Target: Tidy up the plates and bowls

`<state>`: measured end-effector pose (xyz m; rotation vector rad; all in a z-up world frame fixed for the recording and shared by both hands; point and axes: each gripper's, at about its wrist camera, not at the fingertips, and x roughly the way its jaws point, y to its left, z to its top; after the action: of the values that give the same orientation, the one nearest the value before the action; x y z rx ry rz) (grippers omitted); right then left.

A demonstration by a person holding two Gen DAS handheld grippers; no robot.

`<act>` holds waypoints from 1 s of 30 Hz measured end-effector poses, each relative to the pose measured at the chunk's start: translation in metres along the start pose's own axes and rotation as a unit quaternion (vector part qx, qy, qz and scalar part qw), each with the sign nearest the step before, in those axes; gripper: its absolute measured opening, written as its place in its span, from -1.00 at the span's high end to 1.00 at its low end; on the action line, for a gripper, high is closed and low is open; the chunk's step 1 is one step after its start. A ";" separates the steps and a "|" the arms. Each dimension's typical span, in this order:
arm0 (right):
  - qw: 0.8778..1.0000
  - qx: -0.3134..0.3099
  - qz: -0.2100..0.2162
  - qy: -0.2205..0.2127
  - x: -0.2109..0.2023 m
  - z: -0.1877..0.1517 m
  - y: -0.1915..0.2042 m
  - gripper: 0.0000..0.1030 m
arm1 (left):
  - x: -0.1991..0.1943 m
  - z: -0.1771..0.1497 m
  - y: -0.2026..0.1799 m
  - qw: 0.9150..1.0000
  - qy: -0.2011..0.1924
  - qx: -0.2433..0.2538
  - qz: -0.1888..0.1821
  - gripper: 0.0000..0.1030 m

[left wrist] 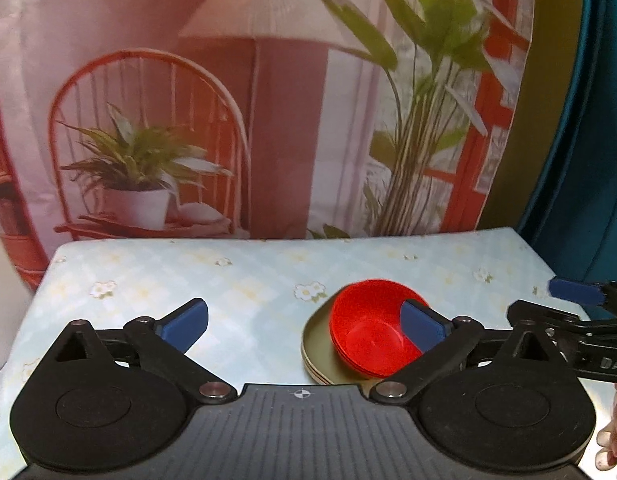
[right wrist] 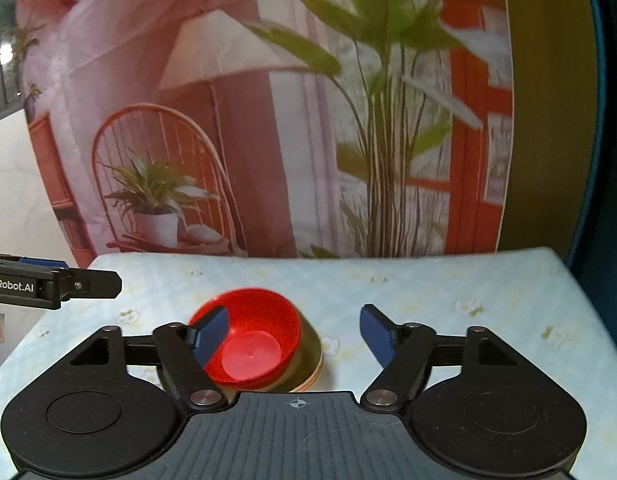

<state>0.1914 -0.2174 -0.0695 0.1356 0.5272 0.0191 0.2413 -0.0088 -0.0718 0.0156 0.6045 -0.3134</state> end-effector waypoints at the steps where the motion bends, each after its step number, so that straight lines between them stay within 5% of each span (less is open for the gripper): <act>1: 1.000 -0.003 0.001 -0.004 -0.005 0.002 0.002 -0.68 | -0.006 0.000 0.000 1.000 -0.005 0.000 0.004 -1.00; 6: 1.000 -0.018 0.002 -0.024 -0.032 0.015 0.014 -0.99 | -0.036 0.002 -0.001 0.999 -0.027 0.002 0.020 -1.00; 30: 0.995 -0.021 0.002 -0.101 -0.158 0.050 0.055 -0.99 | -0.195 0.005 -0.027 0.985 -0.154 0.025 0.081 -1.00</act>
<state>0.0805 -0.1777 0.0597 0.0955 0.3245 0.0212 0.0841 0.0203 0.0438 0.0622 0.2866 -0.1680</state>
